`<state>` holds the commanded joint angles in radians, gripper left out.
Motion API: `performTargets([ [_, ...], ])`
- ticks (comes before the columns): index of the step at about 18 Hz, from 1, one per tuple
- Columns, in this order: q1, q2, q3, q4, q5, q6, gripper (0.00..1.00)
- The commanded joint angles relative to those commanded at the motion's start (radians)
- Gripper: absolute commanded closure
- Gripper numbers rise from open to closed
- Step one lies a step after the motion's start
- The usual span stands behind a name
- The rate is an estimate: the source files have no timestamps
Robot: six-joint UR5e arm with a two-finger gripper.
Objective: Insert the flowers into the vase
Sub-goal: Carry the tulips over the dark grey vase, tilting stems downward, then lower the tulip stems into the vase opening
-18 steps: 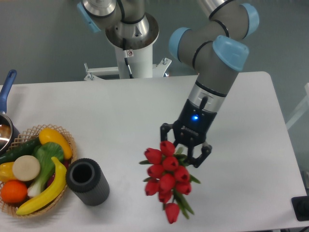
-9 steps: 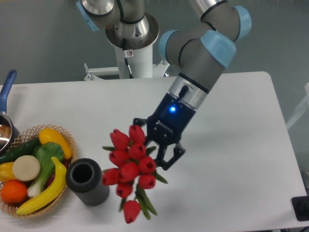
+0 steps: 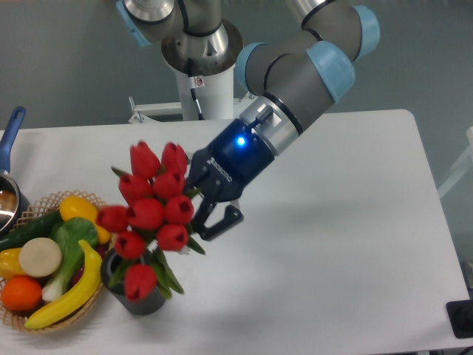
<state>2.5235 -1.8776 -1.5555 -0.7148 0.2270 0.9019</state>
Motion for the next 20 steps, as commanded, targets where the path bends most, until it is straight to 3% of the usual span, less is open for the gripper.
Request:
performTargets([
  [4,-0.046,-0.014,0.000,-0.002,-0.006,0.074,0.80],
  [20,-0.100,-0.097,0.011,0.014,-0.046,0.086,0.78],
])
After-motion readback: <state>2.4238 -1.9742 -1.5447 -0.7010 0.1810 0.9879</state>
